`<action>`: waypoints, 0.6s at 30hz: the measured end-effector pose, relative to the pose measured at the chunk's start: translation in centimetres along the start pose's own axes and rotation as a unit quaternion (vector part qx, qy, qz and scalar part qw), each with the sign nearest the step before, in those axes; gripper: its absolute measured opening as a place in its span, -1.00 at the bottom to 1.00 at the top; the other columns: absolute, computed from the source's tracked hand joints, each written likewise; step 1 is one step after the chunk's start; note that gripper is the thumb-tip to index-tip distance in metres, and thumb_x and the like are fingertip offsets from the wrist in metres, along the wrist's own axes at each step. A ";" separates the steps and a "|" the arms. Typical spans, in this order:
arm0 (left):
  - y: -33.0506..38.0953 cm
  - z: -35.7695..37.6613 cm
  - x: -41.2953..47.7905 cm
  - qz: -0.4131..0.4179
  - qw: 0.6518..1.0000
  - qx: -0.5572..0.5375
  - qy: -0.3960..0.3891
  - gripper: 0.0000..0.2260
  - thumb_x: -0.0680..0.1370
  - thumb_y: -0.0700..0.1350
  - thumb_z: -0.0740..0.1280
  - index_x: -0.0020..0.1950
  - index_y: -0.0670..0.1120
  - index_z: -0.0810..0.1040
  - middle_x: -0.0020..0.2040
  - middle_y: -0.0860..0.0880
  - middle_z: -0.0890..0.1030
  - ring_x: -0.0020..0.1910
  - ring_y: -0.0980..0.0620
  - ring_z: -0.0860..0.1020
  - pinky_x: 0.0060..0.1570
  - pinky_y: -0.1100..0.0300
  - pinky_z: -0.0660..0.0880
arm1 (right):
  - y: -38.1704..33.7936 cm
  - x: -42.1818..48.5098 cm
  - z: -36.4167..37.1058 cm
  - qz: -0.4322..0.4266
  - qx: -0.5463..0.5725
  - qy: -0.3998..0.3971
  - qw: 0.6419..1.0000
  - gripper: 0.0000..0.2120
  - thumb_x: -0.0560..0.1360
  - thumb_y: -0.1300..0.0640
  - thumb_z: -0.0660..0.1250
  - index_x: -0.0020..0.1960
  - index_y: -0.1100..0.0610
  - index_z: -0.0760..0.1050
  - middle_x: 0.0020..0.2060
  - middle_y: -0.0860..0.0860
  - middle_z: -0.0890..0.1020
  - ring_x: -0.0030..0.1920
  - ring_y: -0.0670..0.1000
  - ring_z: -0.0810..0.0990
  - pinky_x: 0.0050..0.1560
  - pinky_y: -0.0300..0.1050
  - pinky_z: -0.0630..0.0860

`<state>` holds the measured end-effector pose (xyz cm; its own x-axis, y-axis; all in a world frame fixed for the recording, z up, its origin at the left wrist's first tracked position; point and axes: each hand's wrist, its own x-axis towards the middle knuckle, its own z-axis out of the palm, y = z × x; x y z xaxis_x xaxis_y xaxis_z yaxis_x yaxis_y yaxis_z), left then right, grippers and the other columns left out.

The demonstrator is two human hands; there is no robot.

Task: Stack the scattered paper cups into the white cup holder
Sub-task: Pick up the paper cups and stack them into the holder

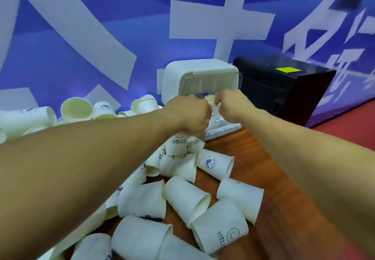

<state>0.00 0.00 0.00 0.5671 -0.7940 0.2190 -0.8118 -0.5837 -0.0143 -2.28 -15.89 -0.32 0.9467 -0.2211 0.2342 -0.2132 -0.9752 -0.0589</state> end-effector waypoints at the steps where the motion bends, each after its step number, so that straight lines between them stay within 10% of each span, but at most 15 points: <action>1: -0.2 0.4 0.3 0.000 1.000 0.016 -0.019 -0.78 0.57 -0.01 0.20 0.10 0.04 0.62 0.07 -0.01 0.61 0.02 -0.07 0.55 -0.16 0.13 0.40 | 0.1 0.7 0.6 0.006 -0.012 -0.012 1.000 -0.75 0.52 0.24 0.28 0.19 0.20 0.53 0.05 0.19 0.60 0.01 0.18 0.57 0.10 0.08 0.55; 18: -3.1 4.6 4.0 0.053 0.995 0.078 -0.042 -0.75 0.62 0.05 0.16 0.17 0.04 0.55 0.02 -0.03 0.62 -0.04 -0.03 0.54 -0.05 0.07 0.35 | 2.8 8.3 7.2 -0.013 -0.133 -0.095 0.986 -0.63 0.46 0.27 0.37 0.25 0.10 0.48 0.15 0.06 0.53 0.17 0.14 0.46 0.27 0.17 0.33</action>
<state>5.41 -2.21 -3.55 0.4944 -0.8601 0.1254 -0.8402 -0.5099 -0.1848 6.70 -20.43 -5.53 0.9756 -0.2150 0.0441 -0.2195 -0.9532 0.2079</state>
